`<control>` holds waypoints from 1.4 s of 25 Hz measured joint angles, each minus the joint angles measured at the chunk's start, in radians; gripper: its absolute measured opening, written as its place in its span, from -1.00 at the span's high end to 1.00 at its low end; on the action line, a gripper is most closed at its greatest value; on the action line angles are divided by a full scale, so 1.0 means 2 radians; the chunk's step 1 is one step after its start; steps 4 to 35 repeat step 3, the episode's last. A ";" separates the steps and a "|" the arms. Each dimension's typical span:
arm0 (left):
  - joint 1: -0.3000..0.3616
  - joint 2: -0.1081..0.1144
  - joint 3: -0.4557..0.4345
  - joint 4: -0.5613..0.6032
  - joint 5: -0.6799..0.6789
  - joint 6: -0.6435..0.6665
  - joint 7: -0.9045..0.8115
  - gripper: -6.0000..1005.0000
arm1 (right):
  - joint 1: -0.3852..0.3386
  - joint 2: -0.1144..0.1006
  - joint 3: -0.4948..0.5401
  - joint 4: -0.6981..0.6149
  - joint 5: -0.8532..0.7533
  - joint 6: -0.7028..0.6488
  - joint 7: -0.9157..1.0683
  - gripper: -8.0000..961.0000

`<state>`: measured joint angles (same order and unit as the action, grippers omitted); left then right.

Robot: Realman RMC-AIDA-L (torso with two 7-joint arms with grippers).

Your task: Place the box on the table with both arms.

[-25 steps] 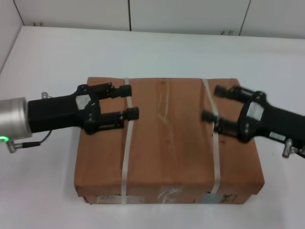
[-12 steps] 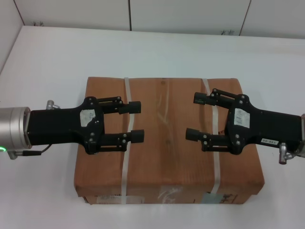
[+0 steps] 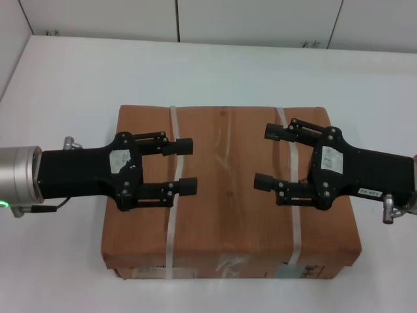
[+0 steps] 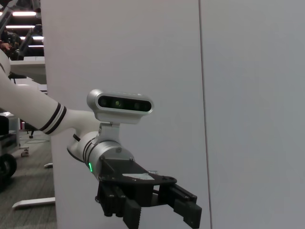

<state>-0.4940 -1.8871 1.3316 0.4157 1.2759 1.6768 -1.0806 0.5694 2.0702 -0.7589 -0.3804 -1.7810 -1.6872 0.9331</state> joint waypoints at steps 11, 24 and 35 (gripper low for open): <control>0.000 0.000 -0.001 0.000 0.000 0.000 0.000 -0.42 | 0.001 0.000 0.000 0.000 0.000 0.000 0.000 -0.82; 0.000 0.000 -0.001 0.000 0.000 0.000 0.000 -0.42 | 0.001 0.000 0.000 0.000 0.000 0.000 0.000 -0.82; 0.000 0.000 -0.001 0.000 0.000 0.000 0.000 -0.42 | 0.001 0.000 0.000 0.000 0.000 0.000 0.000 -0.82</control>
